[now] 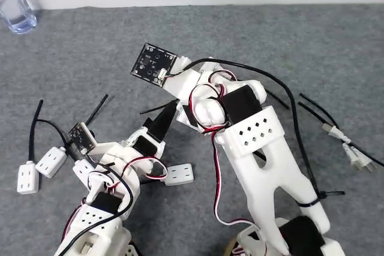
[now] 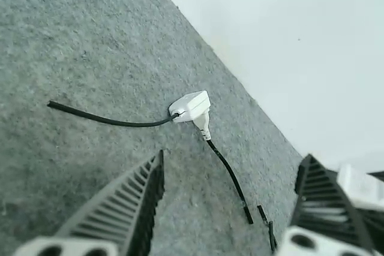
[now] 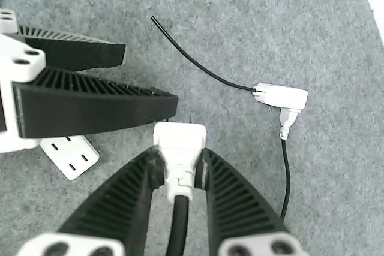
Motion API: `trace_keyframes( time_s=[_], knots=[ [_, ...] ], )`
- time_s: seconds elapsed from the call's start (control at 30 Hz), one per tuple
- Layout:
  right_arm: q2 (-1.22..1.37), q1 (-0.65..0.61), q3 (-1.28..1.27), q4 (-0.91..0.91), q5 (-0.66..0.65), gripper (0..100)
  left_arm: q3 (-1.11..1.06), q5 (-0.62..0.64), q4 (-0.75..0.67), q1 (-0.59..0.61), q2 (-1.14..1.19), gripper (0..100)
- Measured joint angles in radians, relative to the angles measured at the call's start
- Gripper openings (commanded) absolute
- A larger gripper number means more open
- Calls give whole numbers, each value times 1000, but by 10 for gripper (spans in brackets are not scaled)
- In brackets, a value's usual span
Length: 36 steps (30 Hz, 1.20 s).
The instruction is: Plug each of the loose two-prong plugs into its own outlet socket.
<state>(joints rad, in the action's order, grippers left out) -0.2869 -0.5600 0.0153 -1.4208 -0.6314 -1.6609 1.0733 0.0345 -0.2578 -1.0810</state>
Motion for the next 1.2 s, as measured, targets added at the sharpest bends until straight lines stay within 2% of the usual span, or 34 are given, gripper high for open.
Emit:
trace_keyframes(
  time_s=[0.8,1.0,1.2],
  knots=[
    [0,0,0,9,38,9,0,0,-2,2,0,330],
    [0,-3,14,60,77,9,-9,-3,-2,-8,11,330],
    [0,-6,21,64,81,9,-8,-5,-2,63,9,330]
  ],
)
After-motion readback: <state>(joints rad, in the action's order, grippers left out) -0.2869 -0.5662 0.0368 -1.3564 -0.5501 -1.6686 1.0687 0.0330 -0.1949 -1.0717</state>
